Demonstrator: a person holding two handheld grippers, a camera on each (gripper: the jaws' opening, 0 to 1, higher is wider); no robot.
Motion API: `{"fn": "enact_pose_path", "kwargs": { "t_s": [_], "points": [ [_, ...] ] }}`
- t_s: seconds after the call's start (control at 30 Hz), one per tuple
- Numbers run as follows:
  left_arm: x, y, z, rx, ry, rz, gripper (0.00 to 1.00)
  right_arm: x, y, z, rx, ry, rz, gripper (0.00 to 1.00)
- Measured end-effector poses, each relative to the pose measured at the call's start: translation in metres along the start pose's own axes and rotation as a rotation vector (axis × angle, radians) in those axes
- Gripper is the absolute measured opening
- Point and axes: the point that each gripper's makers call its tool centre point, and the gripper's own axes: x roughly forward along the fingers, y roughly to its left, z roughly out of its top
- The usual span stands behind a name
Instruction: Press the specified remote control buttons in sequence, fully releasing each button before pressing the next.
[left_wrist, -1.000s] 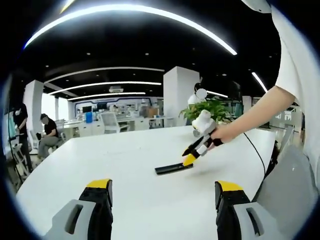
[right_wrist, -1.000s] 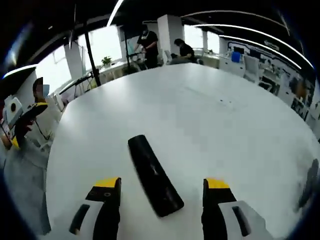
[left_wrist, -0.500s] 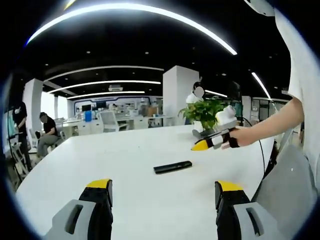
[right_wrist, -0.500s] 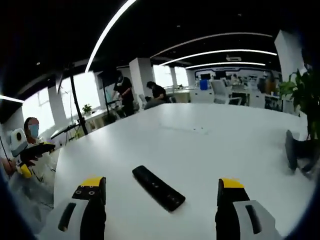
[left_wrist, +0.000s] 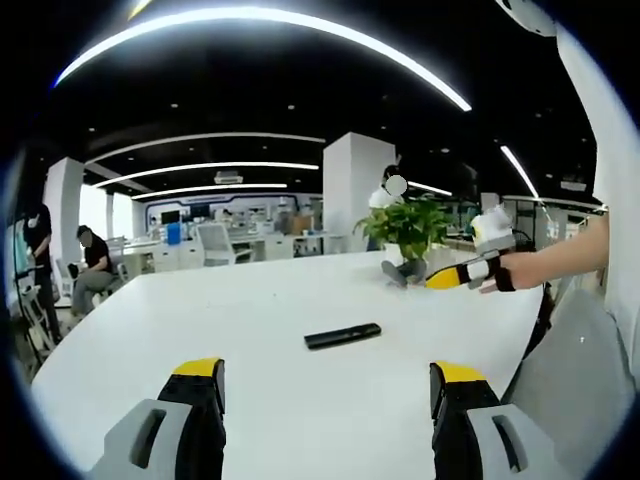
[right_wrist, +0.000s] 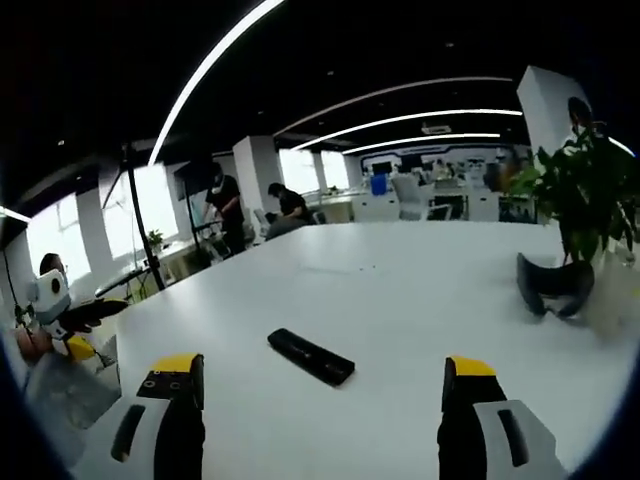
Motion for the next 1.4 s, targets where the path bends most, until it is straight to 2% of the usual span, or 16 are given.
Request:
{"fn": "enact_pose_path", "kwargs": {
  "t_s": [0.13,0.27,0.53,0.73,0.87,0.93,1.1,1.23,1.27,1.4],
  "points": [
    [0.0,-0.001,0.001,0.006,0.0,-0.002,0.88,-0.02,-0.002,0.003,-0.017,-0.022,-0.038,0.99],
    [0.0,-0.002,0.001,0.004,-0.002,-0.002,0.88,-0.036,0.001,0.005,0.003,-0.047,-0.044,0.99],
    [0.0,-0.004,0.002,0.004,-0.002,-0.01,0.88,-0.065,-0.003,0.006,-0.013,-0.086,-0.085,0.99],
    [0.0,-0.005,0.003,-0.001,-0.005,-0.011,0.88,-0.077,0.007,-0.003,-0.053,-0.073,-0.105,0.99],
    [0.0,-0.007,0.002,-0.003,-0.003,-0.022,0.88,-0.088,0.012,-0.003,0.073,-0.146,-0.125,0.95],
    [0.0,-0.009,0.002,-0.006,-0.003,-0.029,0.88,-0.091,0.015,-0.005,0.104,-0.164,-0.129,0.94],
    [0.001,-0.009,0.0,-0.013,0.005,-0.037,0.88,-0.087,0.024,-0.011,0.115,-0.133,-0.116,0.94],
    [0.0,-0.008,0.0,-0.02,-0.004,-0.033,0.88,-0.085,0.026,-0.019,0.042,-0.087,-0.131,0.91],
    [0.0,-0.008,0.001,-0.028,-0.007,-0.032,0.88,-0.084,0.025,-0.022,0.046,-0.071,-0.133,0.9],
    [0.0,-0.009,0.002,-0.034,-0.01,-0.035,0.88,-0.086,0.02,-0.022,0.102,-0.091,-0.14,0.92]
  ]
}}
